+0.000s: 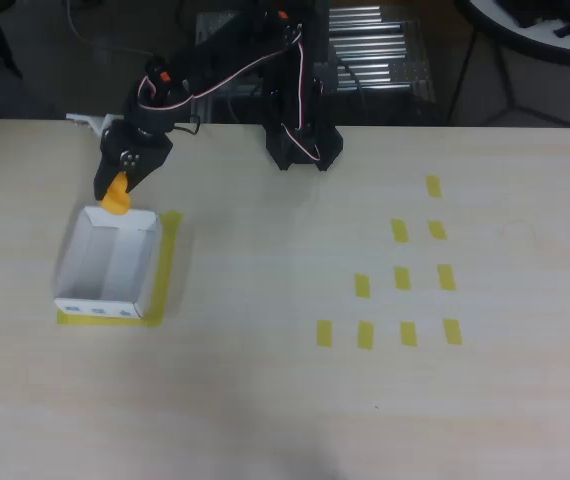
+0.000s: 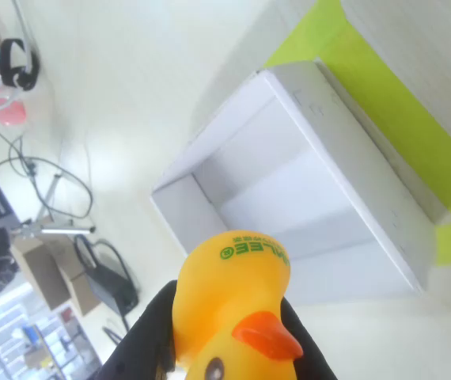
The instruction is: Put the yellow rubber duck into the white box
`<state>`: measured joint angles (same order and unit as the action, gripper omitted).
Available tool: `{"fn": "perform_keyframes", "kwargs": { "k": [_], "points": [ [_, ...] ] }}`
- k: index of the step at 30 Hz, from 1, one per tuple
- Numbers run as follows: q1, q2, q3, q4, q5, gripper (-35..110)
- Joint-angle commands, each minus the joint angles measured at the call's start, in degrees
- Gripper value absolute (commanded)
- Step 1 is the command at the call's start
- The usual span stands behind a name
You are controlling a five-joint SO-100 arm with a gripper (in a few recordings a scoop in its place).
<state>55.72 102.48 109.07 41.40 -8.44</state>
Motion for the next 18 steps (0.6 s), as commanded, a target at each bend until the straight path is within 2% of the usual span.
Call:
{"fn": "perform_keyframes", "kwargs": {
  "k": [1, 8, 18],
  "points": [
    [0.44, -2.02, -9.32, -2.99, -1.14, 0],
    [-1.14, -9.49, -13.89, -2.64, -0.97, 0],
    [-3.25, -17.84, -24.52, 8.44, 3.08, 0]
  ]
}}
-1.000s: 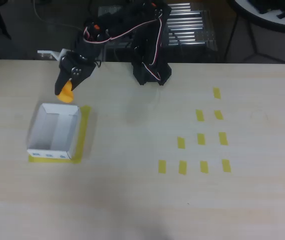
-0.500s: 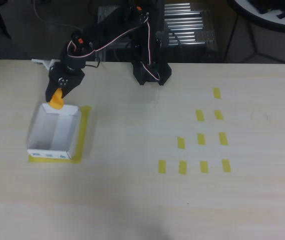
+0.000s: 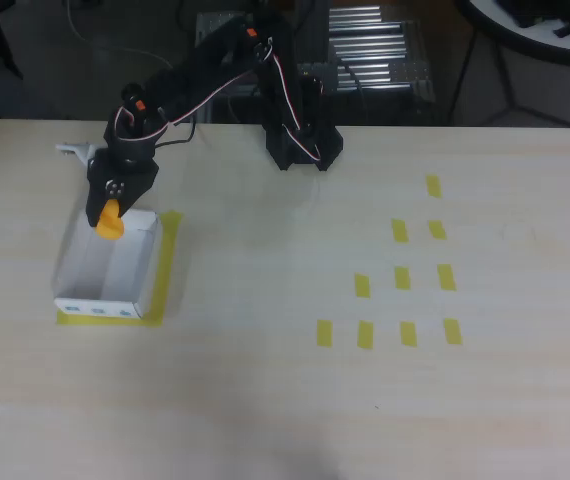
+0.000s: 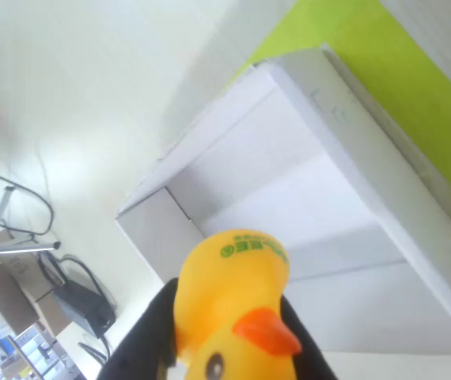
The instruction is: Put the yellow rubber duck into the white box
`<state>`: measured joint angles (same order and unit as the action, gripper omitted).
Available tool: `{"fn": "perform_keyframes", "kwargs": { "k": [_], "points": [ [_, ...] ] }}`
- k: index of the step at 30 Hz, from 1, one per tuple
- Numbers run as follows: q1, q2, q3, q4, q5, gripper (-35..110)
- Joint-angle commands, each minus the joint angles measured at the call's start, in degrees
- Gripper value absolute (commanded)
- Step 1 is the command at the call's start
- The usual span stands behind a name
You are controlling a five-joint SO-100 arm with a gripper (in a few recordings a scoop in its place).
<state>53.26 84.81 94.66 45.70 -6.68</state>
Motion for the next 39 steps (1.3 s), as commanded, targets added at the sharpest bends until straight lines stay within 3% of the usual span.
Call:
{"fn": "perform_keyframes", "kwargs": {
  "k": [1, 14, 27, 39],
  "points": [
    [-0.88, -0.88, -11.69, 5.36, 1.58, 0],
    [-1.23, -6.42, -14.33, 4.75, 1.93, 0],
    [-1.05, -7.21, -12.3, 2.81, 3.43, 20],
    [-1.85, -6.86, -11.25, 2.29, 0.79, 29]
  ]
}}
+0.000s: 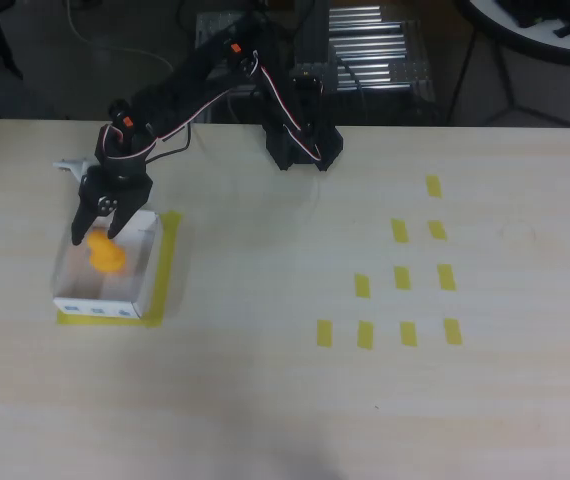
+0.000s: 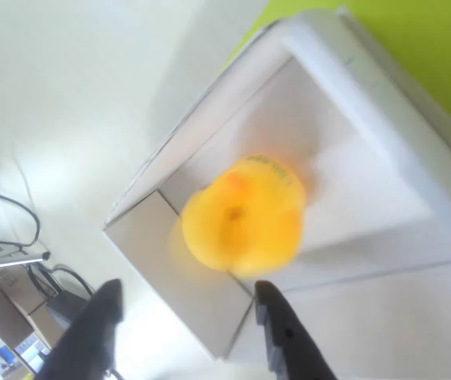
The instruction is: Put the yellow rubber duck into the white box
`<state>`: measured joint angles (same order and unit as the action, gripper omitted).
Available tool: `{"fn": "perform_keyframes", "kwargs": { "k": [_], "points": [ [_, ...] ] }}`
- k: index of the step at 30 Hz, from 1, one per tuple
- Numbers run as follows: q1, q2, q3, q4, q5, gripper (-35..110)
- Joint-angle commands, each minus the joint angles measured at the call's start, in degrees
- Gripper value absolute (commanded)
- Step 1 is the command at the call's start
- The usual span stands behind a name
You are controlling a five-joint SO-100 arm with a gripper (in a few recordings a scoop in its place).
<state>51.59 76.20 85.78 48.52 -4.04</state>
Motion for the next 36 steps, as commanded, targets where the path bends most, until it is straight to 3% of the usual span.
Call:
{"fn": "perform_keyframes", "kwargs": {
  "k": [1, 16, 24, 36],
  "points": [
    [-0.26, 1.85, -2.37, -0.62, -1.85, 29],
    [-5.71, 17.23, -2.37, 4.13, 0.62, 24],
    [-14.59, 32.26, -0.44, 9.58, 3.34, 0],
    [-30.85, 61.35, 21.71, 7.21, 5.19, 0]
  ]
}}
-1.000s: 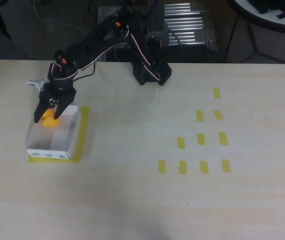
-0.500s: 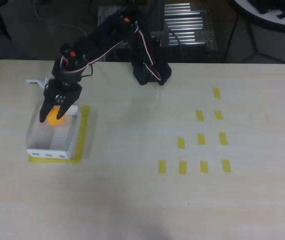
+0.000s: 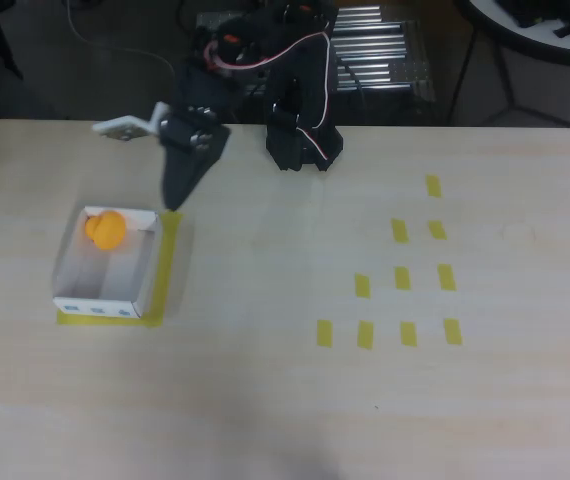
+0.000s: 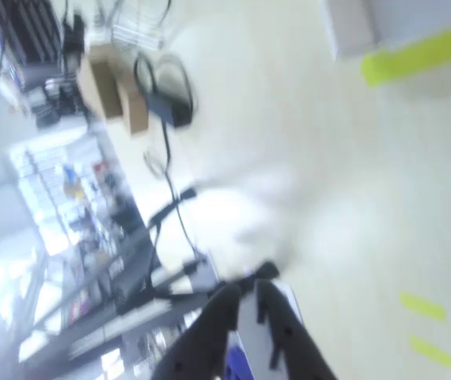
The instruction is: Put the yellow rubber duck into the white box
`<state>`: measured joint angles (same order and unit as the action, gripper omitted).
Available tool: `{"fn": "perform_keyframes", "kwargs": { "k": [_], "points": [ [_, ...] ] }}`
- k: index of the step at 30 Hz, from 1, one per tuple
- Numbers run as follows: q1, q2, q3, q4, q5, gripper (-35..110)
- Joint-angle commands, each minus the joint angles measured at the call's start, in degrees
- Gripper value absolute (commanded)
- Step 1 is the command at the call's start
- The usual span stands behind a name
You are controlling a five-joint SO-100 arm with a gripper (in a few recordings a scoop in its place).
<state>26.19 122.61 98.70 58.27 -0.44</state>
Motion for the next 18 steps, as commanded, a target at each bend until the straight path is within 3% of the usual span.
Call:
{"fn": "perform_keyframes", "kwargs": {
  "k": [1, 8, 18],
  "points": [
    [-6.59, 17.58, 11.69, -3.6, 2.72, 0],
    [-12.74, 31.82, 30.85, -11.07, 7.56, 0],
    [-18.81, 49.04, 51.15, -12.13, 11.69, 0]
  ]
}}
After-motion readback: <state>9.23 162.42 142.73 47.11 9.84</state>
